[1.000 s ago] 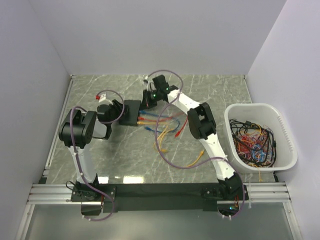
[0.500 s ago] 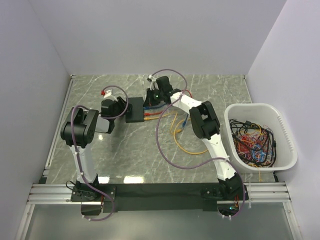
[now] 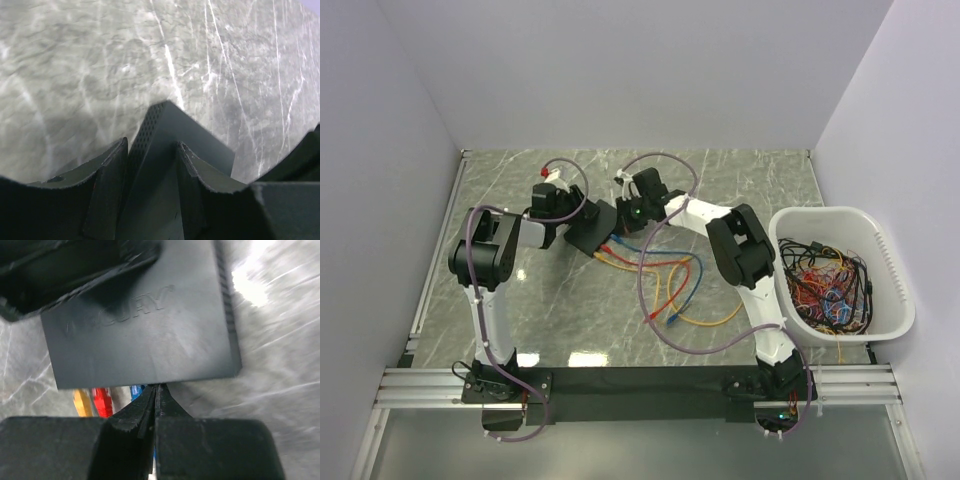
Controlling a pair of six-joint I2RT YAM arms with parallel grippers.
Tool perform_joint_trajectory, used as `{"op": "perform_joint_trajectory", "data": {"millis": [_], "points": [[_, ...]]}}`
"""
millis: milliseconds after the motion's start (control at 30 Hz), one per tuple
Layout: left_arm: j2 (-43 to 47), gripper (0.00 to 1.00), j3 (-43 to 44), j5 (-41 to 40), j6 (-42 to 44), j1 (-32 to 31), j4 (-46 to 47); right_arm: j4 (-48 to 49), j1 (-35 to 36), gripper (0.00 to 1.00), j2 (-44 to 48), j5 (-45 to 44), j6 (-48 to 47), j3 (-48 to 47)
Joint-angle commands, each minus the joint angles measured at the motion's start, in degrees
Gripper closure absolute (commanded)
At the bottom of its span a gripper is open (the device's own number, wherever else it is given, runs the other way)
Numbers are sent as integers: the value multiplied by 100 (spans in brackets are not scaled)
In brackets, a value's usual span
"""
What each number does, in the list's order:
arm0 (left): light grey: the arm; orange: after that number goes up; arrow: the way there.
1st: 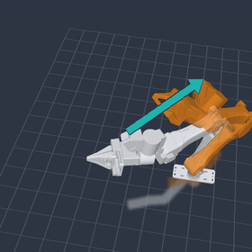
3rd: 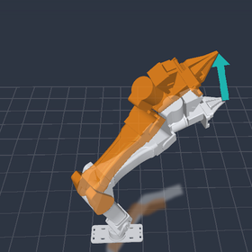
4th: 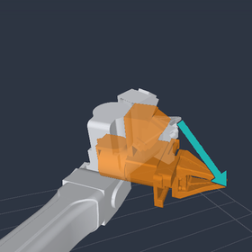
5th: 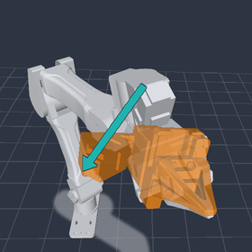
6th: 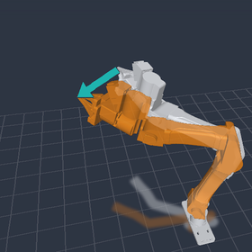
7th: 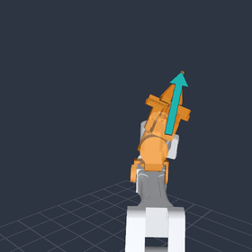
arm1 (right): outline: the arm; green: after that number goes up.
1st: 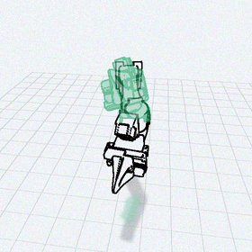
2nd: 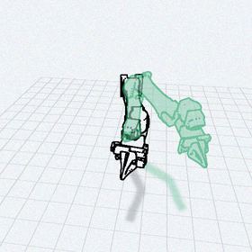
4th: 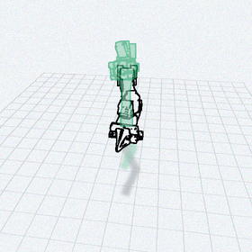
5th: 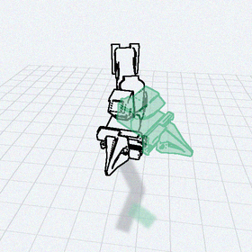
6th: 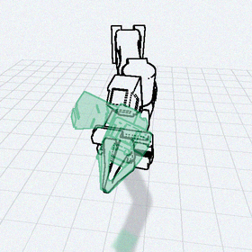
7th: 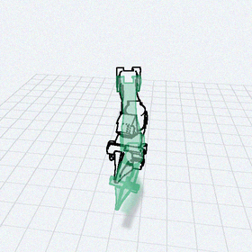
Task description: Insert the plug into the switch port
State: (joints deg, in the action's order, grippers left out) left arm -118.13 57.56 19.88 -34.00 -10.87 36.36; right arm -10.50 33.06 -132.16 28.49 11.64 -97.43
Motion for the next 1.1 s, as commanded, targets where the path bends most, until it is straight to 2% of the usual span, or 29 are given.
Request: {"op": "perform_joint_trajectory", "data": {"millis": [0, 133, 233, 267, 533, 633, 700, 767, 933, 1067], "points": [[-413, 52, 184, 1572, -186, -626, -1508, 1295, 728, 100, 384, 719, 260, 13], [-334, 52, 133, 1554, -142, -618, -1544, 1139, 728, 100, 305, 474, 278, -171], [-273, 52, 45, 1519, -142, -600, -1518, 761, 728, 93, 199, 70, 199, -487], [-272, 52, 45, 1519, -142, -574, -1526, 595, 720, 87, 182, -1, 172, -618], [-386, 52, 440, 1624, -133, -407, -1746, 93, 737, 76, 146, -150, 14, -866], [-361, 52, 572, 1607, -133, -319, -1799, -57, 720, 66, 357, -589, -74, -778], [-317, 52, 616, 1598, -133, -240, -1860, -224, 720, 54, 558, -914, -153, -743], [-264, 52, 677, 1633, -151, -135, -1878, -381, 702, 35, 726, -1125, -206, -699], [-132, 52, 800, 1686, -204, 59, -1957, -532, 711, 23, 1516, -1941, -162, -366], [44, 52, 792, 1677, -212, 217, -1975, -549, 693, 21, 2289, -2593, 92, 537]]}}
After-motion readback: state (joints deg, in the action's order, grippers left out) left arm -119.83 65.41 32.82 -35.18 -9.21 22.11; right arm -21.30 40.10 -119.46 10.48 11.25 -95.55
